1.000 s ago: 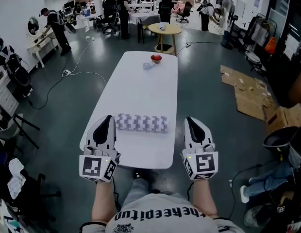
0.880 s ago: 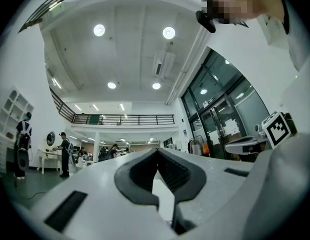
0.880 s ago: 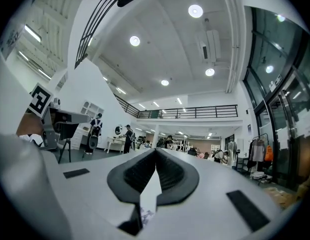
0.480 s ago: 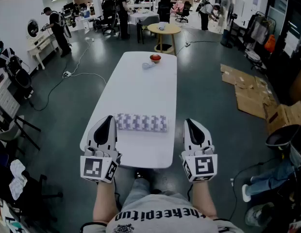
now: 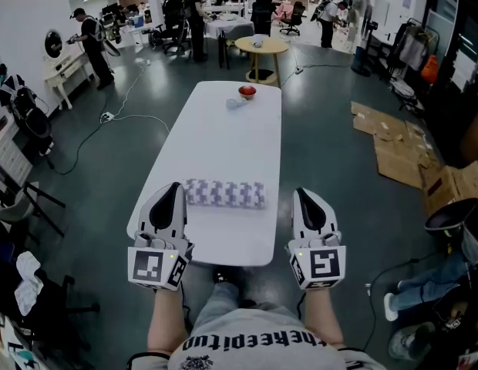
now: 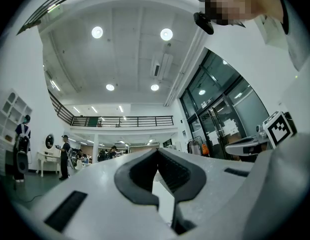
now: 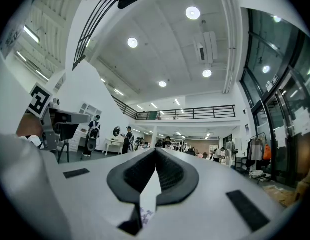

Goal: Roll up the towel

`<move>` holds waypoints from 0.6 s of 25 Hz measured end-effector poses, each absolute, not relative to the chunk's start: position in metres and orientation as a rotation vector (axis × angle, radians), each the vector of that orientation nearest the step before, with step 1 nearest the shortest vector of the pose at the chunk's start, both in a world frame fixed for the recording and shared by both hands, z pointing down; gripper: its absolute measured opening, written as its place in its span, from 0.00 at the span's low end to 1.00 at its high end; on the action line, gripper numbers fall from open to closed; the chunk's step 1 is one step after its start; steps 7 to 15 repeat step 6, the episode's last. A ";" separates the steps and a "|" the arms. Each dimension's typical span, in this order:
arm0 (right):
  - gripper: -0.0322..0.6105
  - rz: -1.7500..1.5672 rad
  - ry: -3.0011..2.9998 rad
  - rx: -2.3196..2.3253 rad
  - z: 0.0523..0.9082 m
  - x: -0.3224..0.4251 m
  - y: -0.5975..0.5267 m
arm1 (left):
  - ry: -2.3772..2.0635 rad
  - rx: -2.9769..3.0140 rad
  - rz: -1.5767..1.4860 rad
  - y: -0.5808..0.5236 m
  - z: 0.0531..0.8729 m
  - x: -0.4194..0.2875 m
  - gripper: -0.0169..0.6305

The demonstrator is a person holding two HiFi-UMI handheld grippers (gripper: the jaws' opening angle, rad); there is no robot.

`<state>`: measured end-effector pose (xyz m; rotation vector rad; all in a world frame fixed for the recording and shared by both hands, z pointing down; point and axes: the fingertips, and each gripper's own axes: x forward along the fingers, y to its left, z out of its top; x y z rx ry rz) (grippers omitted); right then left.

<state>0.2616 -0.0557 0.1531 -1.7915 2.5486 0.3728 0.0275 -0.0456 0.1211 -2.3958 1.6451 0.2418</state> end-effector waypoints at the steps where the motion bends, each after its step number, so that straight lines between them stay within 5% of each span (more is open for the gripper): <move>1: 0.05 0.376 2.548 -1.788 0.153 0.261 -0.056 | 1.646 -2.395 0.241 -0.046 0.121 0.027 0.03; 15: 0.05 0.370 2.546 -1.789 0.149 0.268 -0.059 | 1.647 -2.392 0.243 -0.048 0.117 0.033 0.04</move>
